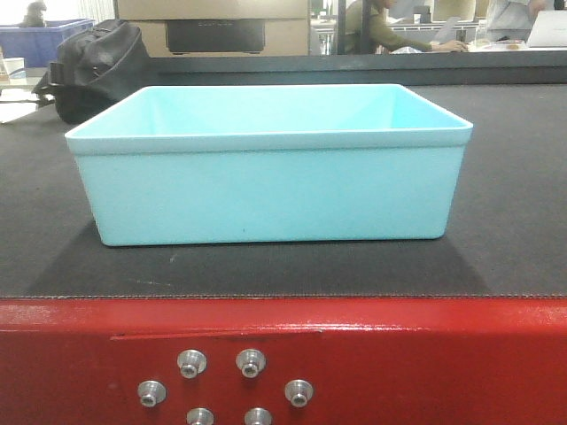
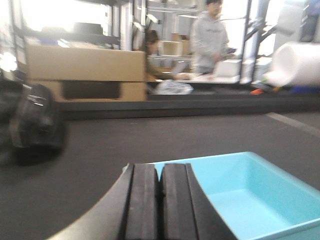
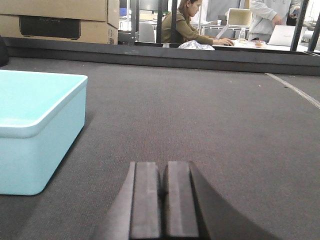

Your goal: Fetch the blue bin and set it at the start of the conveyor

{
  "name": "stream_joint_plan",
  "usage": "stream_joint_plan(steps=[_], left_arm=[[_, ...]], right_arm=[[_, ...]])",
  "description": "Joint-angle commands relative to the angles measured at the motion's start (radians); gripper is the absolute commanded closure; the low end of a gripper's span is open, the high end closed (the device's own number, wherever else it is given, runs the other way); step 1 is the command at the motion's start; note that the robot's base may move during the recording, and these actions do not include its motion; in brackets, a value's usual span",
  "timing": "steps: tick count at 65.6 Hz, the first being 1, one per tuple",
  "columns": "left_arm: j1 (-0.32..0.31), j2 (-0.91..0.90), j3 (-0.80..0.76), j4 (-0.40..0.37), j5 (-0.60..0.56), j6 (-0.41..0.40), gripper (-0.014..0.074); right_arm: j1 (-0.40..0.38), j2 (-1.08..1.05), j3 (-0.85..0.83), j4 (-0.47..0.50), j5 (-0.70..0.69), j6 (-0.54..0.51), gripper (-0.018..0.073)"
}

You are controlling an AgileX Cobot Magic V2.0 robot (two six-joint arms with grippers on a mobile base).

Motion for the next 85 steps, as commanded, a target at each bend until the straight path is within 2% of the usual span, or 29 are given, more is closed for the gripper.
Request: stream_joint_plan(steps=[1, 7, 14, 19, 24, 29, 40, 56, 63, 65, 85], left_arm=[[0.081, -0.047, 0.042, -0.089, -0.01, 0.169, 0.0707], [0.176, -0.105, 0.097, -0.175, -0.01, 0.209, 0.0707], [0.269, -0.172, 0.162, -0.18, -0.01, 0.209, 0.0707], [0.304, -0.219, 0.206, -0.18, -0.01, 0.207, 0.0707], [0.308, -0.258, 0.247, -0.18, -0.01, 0.195, 0.0707], [0.308, -0.296, 0.293, -0.176, -0.01, 0.147, 0.0707], [0.308, -0.339, 0.362, -0.161, -0.01, 0.121, 0.0707], [0.287, -0.383, 0.445, -0.161, -0.056, 0.121, 0.0707], [0.274, -0.383, 0.463, -0.161, -0.114, 0.121, 0.0707], [0.274, -0.383, 0.463, -0.161, -0.083, 0.121, 0.0707], [0.274, -0.383, 0.463, -0.161, -0.092, 0.123, 0.0707]], right_arm=[[-0.005, -0.003, 0.0, 0.001, -0.023, -0.007, 0.0725], [-0.005, -0.003, 0.0, 0.001, -0.023, -0.007, 0.0725], [-0.005, -0.003, 0.0, 0.001, -0.023, -0.007, 0.0725], [-0.005, -0.003, 0.0, 0.001, -0.023, -0.007, 0.0725], [-0.005, -0.003, 0.0, 0.001, -0.023, -0.007, 0.0725], [-0.005, -0.003, 0.0, 0.001, -0.023, -0.007, 0.0725], [-0.005, -0.003, 0.0, 0.001, -0.023, -0.007, 0.0725], [-0.005, -0.003, 0.0, 0.001, -0.023, -0.007, 0.0725], [-0.005, -0.003, 0.0, 0.001, -0.023, -0.007, 0.0725], [-0.005, -0.003, 0.0, 0.001, -0.023, -0.007, 0.0725], [-0.005, -0.003, 0.0, 0.001, -0.023, -0.007, 0.0725]])
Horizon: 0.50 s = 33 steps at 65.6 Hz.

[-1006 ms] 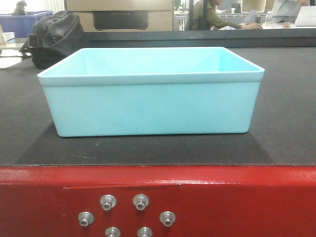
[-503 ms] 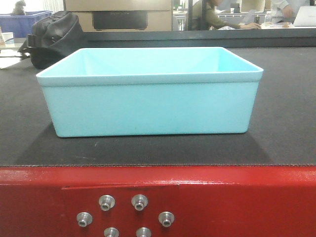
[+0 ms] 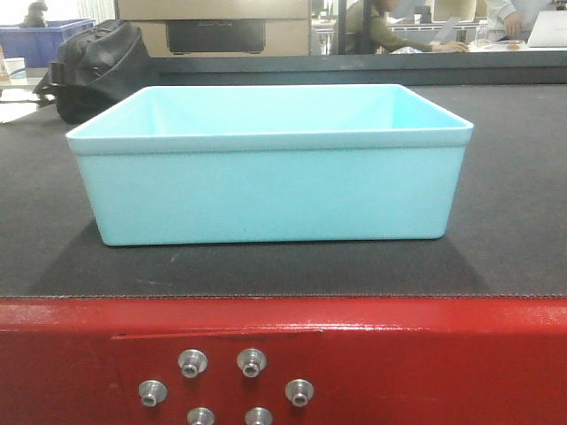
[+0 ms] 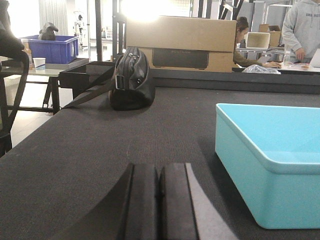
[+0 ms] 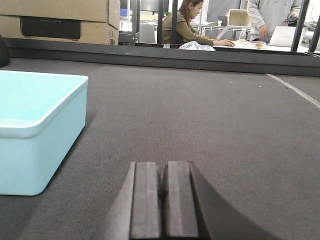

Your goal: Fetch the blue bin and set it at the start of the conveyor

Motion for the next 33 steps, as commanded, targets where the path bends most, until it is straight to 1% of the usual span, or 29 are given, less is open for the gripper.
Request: stream_joint_plan(steps=[1, 33], left_arm=[[-0.007, -0.005, -0.001, 0.005, -0.025, -0.007, 0.0707], [-0.007, -0.005, -0.001, 0.005, -0.025, -0.007, 0.0707]], right_arm=[[-0.005, -0.003, -0.001, 0.001, -0.019, -0.007, 0.0725], [-0.005, -0.003, -0.001, 0.001, -0.019, -0.007, 0.0725]])
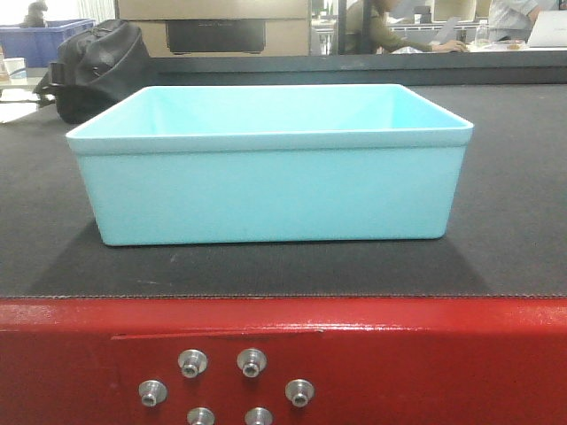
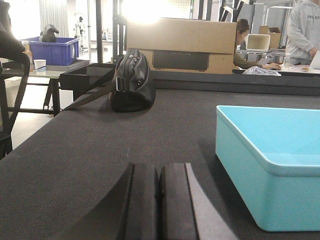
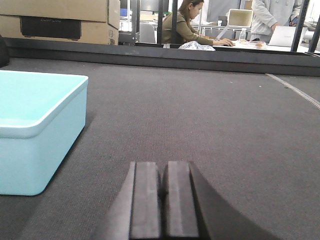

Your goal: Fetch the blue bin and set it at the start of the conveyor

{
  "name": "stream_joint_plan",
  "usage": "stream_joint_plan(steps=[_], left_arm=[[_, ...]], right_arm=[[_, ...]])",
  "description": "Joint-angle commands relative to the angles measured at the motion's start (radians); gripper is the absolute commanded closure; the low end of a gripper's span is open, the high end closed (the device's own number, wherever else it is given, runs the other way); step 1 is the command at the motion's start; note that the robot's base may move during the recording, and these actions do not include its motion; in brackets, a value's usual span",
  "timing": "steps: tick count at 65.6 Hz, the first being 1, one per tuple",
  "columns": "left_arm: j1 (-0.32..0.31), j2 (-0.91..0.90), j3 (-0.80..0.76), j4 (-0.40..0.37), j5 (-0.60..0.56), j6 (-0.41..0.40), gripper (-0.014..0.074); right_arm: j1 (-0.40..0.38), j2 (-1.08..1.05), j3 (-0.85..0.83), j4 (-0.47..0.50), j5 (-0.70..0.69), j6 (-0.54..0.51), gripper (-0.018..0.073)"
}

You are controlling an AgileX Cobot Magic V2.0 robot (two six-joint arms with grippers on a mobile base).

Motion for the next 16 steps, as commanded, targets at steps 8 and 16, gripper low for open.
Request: stream_joint_plan(steps=[8, 16], left_arm=[[-0.007, -0.005, -0.001, 0.005, -0.017, -0.007, 0.0707], [-0.007, -0.005, -0.001, 0.005, -0.017, -0.007, 0.0707]], right_arm=[[-0.005, -0.003, -0.001, 0.001, -0.019, -0.007, 0.0725], [-0.005, -0.003, -0.001, 0.001, -0.019, -0.007, 0.0725]])
